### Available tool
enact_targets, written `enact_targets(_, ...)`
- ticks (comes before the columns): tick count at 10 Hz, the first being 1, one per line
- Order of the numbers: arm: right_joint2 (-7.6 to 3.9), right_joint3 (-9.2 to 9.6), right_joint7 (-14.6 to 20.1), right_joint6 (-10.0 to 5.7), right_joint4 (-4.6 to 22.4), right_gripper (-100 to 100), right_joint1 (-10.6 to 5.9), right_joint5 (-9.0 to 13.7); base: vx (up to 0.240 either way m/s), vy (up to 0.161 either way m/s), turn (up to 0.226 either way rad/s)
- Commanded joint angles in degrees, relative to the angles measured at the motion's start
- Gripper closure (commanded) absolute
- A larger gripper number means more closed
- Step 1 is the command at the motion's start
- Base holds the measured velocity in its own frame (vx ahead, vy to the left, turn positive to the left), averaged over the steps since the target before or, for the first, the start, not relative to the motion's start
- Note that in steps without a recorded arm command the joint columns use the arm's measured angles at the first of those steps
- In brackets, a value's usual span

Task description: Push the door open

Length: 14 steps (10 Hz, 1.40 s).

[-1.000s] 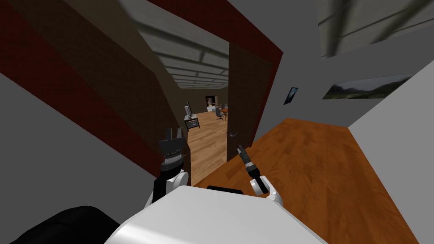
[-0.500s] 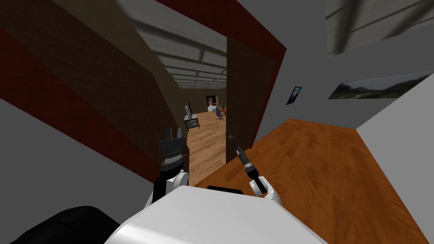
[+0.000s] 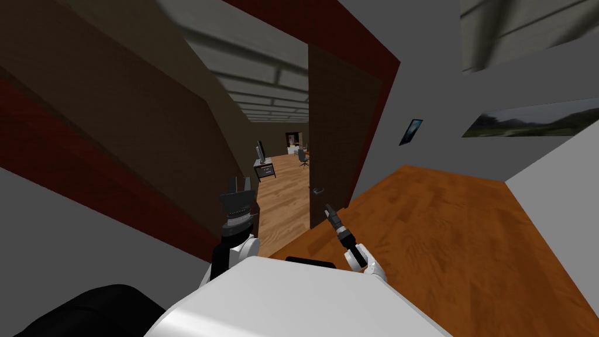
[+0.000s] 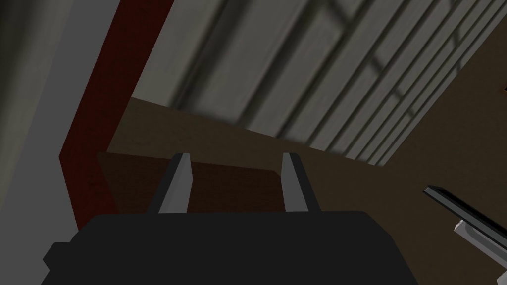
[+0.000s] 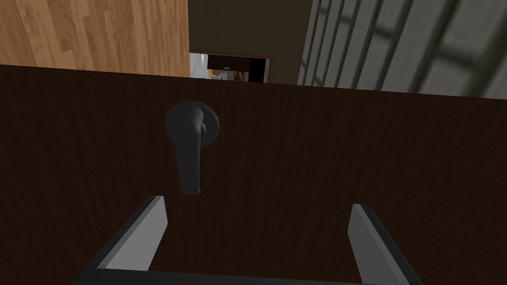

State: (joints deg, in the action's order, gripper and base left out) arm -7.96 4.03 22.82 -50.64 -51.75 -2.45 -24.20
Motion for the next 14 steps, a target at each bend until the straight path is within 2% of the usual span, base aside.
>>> enact_targets(1,-0.09,0.08,0.4,-0.54,2.0,-100,-0.77,-0.3,0.07,-0.07,0.037)
enact_targets(5,-0.15,0.56,1.8,-1.44,7.3,-100,-2.72,-1.5,0.093,-0.08,0.038)
enact_targets(9,-0.18,0.93,2.9,-2.14,11.3,-100,-4.22,-2.4,0.087,-0.091,0.031)
enact_targets(13,-0.18,1.24,3.8,-2.73,14.8,-100,-5.49,-3.2,0.081,-0.065,0.025)
enact_targets(14,-0.05,1.05,3.4,-2.86,15.0,-100,-5.71,-3.0,0.046,-0.032,0.01)
